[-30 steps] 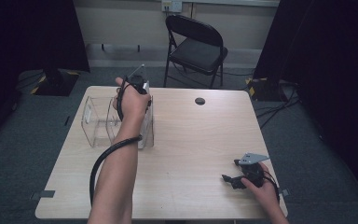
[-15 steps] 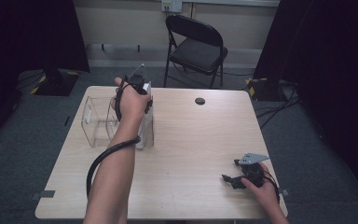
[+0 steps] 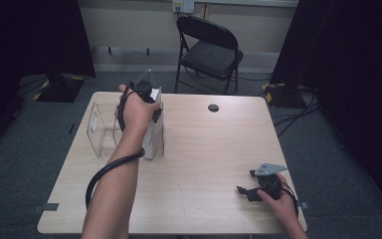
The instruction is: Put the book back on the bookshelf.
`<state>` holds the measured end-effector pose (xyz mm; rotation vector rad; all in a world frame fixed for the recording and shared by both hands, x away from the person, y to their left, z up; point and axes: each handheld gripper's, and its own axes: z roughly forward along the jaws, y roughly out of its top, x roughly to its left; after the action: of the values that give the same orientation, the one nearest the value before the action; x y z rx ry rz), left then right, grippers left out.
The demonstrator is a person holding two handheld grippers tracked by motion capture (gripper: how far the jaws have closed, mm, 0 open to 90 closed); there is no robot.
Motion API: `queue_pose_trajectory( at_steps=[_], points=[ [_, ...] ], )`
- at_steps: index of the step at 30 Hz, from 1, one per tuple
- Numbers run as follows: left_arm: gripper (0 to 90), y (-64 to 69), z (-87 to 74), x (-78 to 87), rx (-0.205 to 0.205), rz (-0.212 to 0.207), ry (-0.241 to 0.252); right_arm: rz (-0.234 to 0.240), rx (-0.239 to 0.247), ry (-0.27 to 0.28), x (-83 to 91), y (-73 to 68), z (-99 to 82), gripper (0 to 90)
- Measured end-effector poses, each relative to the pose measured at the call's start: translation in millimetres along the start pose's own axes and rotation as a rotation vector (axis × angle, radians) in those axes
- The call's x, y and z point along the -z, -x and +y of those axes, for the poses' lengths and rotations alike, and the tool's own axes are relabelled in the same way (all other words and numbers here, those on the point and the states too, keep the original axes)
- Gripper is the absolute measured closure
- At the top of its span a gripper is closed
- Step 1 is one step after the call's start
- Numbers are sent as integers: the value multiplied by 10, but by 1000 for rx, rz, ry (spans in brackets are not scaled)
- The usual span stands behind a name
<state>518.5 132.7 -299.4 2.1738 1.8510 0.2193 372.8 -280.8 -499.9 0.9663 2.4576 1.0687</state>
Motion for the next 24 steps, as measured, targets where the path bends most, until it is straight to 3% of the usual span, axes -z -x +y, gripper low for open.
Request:
queue_pose_trajectory(
  at_steps=[5,9,14,16,17,21,22,24],
  points=[
    [395,-21,-42,18,6,-18,8,0,0,0,0,0,0,131],
    [380,-28,-69,30,-19,-19,10,0,0,0,0,0,0,131],
    [352,-30,-95,43,-9,-21,20,0,0,0,0,0,0,131],
    [346,-50,-101,44,-29,-21,10,0,0,0,0,0,0,131],
    [343,-41,-109,43,-12,-24,12,0,0,0,0,0,0,132],
    [332,-41,-128,53,-27,-29,20,0,0,0,0,0,0,131],
    [332,-54,-130,60,-48,-31,16,0,0,0,0,0,0,131],
    [331,-41,-144,63,-38,-32,15,0,0,0,0,0,0,131]
  ],
)
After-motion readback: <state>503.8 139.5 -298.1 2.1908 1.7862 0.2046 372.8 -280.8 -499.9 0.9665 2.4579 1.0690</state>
